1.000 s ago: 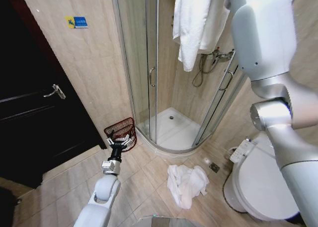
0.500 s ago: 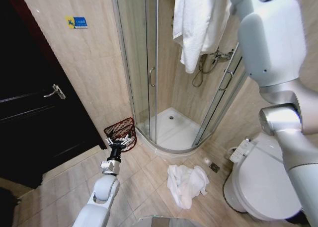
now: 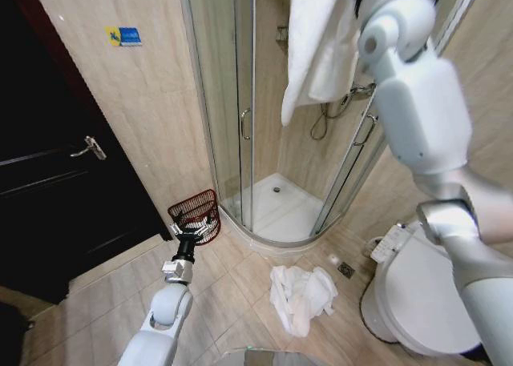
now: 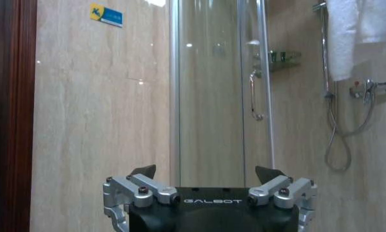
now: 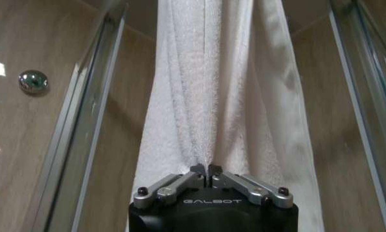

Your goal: Discard the used towel into the hamper.

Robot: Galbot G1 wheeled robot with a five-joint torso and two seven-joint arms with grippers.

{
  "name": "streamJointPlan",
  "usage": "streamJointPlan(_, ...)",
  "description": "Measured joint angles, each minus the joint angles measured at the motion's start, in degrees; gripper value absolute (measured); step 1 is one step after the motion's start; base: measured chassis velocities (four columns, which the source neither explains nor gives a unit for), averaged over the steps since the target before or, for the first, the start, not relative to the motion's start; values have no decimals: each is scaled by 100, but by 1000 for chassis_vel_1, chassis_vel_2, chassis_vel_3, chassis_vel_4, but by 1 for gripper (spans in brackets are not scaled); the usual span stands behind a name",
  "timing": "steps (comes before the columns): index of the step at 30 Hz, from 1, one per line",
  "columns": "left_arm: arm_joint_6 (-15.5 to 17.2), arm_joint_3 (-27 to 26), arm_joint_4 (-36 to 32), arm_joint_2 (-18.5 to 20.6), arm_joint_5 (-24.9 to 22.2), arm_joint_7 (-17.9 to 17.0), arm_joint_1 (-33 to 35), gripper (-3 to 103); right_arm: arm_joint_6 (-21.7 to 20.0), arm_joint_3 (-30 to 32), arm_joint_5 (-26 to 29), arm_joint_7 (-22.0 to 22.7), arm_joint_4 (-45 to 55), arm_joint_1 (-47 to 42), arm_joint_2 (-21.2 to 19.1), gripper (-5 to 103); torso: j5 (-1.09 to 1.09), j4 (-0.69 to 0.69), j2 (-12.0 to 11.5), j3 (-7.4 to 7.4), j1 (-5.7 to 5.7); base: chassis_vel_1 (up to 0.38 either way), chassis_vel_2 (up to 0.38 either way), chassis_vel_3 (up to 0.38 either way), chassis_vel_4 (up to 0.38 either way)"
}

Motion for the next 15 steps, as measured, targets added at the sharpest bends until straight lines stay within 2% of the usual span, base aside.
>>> streamJointPlan(15, -10, 37, 93, -48, 94, -22, -34, 100, 159, 506, -13, -27, 687, -1509, -324, 2, 0, 0, 0, 0, 0, 0, 0, 0, 0)
